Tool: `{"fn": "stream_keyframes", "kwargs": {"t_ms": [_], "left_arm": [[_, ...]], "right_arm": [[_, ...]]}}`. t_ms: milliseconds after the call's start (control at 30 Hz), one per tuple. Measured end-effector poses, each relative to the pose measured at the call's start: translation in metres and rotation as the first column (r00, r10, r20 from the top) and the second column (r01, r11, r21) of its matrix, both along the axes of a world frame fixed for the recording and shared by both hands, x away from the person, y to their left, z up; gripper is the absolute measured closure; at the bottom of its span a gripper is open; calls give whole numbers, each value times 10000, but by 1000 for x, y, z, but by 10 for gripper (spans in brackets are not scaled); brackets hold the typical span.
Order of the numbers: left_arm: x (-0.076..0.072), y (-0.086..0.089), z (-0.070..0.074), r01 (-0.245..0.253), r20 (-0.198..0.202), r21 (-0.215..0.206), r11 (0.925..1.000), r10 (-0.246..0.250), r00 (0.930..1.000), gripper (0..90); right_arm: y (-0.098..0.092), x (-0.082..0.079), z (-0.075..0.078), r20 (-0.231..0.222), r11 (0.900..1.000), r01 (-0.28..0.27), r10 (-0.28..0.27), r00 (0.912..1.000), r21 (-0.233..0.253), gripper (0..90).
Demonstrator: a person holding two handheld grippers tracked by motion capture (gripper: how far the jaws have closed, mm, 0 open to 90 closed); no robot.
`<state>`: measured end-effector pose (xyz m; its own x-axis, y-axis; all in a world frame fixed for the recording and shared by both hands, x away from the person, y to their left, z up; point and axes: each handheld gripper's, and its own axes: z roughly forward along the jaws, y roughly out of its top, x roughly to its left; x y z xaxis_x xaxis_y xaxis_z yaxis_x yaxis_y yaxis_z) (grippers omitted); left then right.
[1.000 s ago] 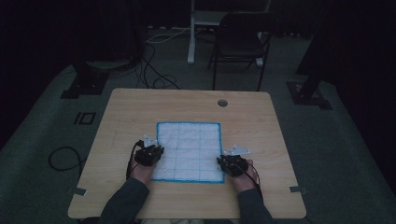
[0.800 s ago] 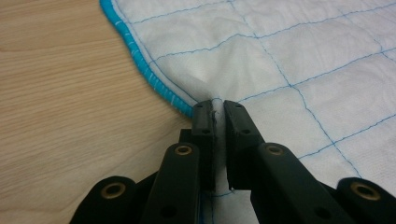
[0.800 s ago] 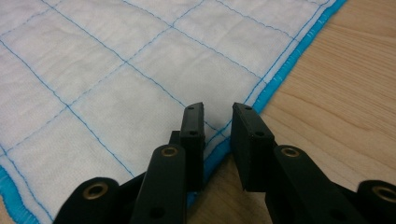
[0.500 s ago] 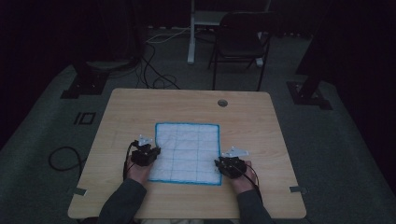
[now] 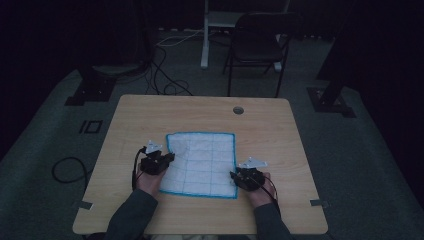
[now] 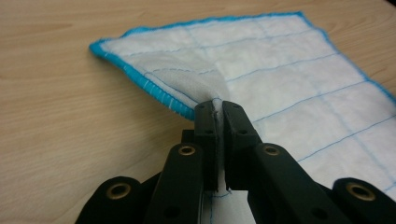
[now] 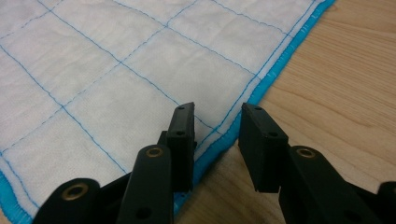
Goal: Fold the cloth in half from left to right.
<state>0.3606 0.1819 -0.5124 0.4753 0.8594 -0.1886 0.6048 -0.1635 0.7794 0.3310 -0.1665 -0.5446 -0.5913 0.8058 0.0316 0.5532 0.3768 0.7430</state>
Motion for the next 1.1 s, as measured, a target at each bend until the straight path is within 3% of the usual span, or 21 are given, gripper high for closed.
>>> {"fn": "stream_keyframes", "kwargs": {"t_ms": [400, 1100], "left_arm": [[1, -18, 18, 581, 362, -94, 9983, -577, 9977, 864], [4, -61, 36, 1711, 702, 195, 9851, -1720, 9826, 865]], "right_arm": [[0, 0, 0, -9, 10000, -24, 24, 10000, 8, 666], [-2, 1, 0, -144, 9998, -23, 25, 9999, 175, 668]]}}
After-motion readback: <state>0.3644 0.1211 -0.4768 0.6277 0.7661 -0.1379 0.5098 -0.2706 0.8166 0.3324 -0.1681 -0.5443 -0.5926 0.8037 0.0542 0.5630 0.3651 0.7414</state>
